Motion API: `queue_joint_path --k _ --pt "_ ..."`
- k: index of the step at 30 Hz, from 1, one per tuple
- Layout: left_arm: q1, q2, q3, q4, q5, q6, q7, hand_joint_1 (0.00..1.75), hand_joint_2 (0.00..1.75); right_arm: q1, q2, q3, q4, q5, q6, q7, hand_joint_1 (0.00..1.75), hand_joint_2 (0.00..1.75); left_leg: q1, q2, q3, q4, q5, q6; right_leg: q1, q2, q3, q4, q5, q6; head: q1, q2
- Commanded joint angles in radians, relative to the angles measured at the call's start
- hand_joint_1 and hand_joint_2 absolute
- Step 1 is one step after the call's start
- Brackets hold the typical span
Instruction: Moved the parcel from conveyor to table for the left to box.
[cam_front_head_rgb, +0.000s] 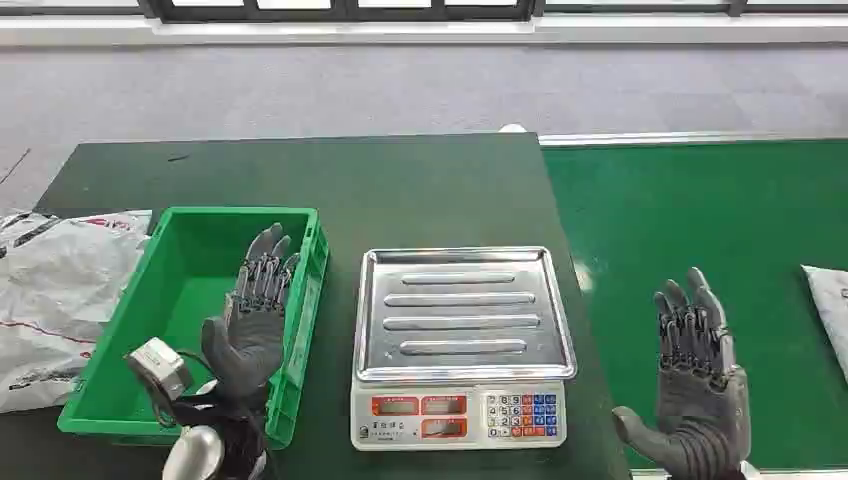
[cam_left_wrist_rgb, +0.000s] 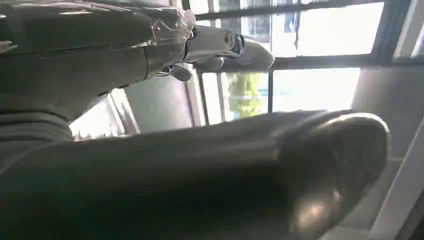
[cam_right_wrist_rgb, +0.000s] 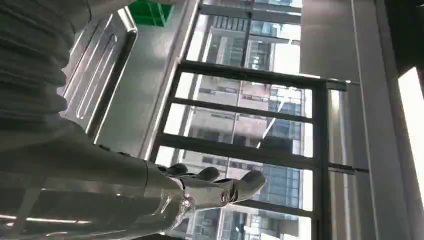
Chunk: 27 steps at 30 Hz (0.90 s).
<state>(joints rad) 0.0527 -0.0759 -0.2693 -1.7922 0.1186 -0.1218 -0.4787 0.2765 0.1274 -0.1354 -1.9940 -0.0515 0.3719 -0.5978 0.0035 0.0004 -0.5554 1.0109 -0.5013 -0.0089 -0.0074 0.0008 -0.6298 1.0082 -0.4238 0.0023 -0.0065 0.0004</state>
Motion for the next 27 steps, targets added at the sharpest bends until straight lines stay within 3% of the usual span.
queue_joint_path --k 1,7,16,27 --pt "0.084 0.005 0.074 -0.039 -0.024 -0.032 0.021 0.0 0.0 -0.044 -0.031 0.061 0.089 -0.003 0.009 0.032 0.0 1.75 0.0 0.005 0.003 -0.003 0.001 0.0 0.0 0.005 0.002 -0.003 0.002 0.0 0.0 0.0" --pt "0.112 -0.014 0.1 -0.06 -0.027 -0.046 0.028 0.0 0.0 -0.09 -0.012 0.057 0.093 0.005 0.009 0.054 0.0 1.75 0.0 0.004 0.002 -0.001 -0.001 0.0 0.0 0.004 0.001 -0.002 0.0 0.0 0.0 0.0" --pt "0.122 -0.05 0.097 -0.077 -0.073 -0.028 0.039 0.0 0.0 -0.062 -0.007 0.029 0.097 -0.004 0.024 0.057 0.0 1.75 0.0 0.001 0.003 -0.002 -0.001 0.0 0.0 0.0 0.002 -0.002 -0.001 0.0 0.0 0.0" --pt "0.138 -0.044 0.094 -0.092 -0.082 -0.024 0.04 0.0 0.0 -0.082 -0.003 0.02 0.123 0.0 0.023 0.057 0.0 1.75 0.0 0.002 0.003 -0.003 0.0 0.0 0.0 0.001 0.002 -0.003 0.0 0.0 0.0 0.0"
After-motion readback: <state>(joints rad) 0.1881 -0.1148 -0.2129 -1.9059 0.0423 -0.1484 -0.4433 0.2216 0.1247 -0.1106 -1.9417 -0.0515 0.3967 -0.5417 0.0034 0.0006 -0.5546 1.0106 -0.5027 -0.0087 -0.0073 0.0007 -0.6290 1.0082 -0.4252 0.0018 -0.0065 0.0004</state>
